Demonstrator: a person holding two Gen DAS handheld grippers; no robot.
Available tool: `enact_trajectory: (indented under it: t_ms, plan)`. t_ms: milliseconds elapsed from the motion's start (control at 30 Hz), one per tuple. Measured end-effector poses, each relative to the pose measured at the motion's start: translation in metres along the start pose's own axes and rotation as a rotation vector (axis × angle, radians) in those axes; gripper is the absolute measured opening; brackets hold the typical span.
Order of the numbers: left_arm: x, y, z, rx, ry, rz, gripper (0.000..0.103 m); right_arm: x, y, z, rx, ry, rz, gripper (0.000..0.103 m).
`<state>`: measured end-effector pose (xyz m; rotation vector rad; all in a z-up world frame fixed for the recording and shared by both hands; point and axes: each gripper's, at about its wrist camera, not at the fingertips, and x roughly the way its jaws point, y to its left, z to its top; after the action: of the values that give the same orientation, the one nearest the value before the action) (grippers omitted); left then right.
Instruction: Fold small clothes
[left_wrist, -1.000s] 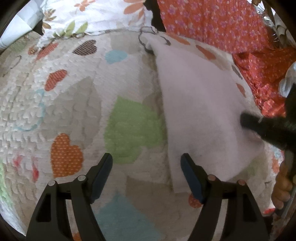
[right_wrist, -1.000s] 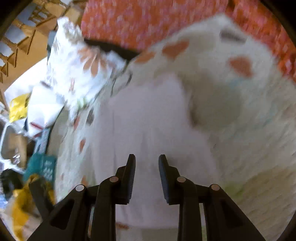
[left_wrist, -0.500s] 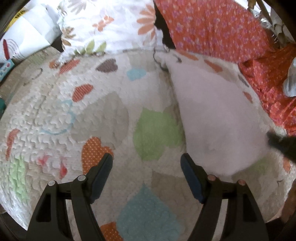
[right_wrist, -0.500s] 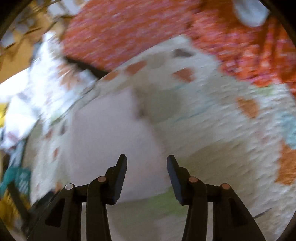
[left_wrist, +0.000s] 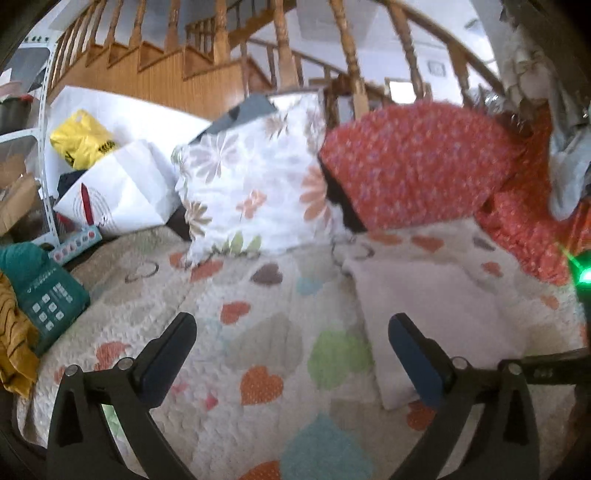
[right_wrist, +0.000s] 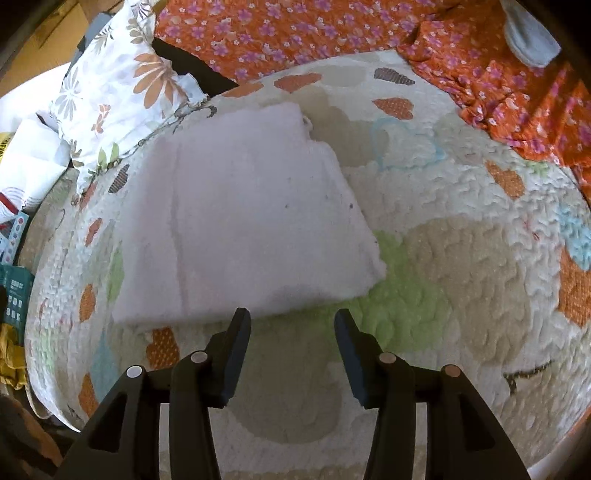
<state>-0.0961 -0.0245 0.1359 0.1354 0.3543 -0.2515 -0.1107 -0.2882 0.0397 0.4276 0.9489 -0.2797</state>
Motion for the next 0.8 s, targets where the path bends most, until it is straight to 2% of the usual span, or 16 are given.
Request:
enact_trajectory:
  t_ms: [100,167,233,333,500,800]
  plan:
    - [-0.013,0.003,0.0,-0.044,-0.028,0.009,0.103,-0.015,-0.001,-0.006,-0.007,-0.056,-0.017,0.054]
    - [-0.019,0.007,-0.002,-0.094,-0.029,-0.03,0.103,-0.023,-0.002,-0.01,-0.002,-0.083,-0.018,0.057]
    - [-0.018,0.009,-0.004,-0.125,0.011,-0.094,0.103,-0.028,-0.001,-0.013,0.001,-0.102,-0.024,0.059]
    - [-0.004,0.002,-0.007,-0.103,0.117,-0.169,0.103,-0.029,0.002,-0.016,-0.011,-0.105,-0.033,0.06]
    - [0.017,-0.01,-0.022,-0.088,0.243,-0.171,0.103,-0.027,0.01,-0.017,-0.05,-0.101,-0.06,0.062]
    - [0.041,-0.021,-0.048,-0.065,0.411,-0.163,0.103,-0.028,0.013,-0.027,-0.102,-0.09,-0.132,0.068]
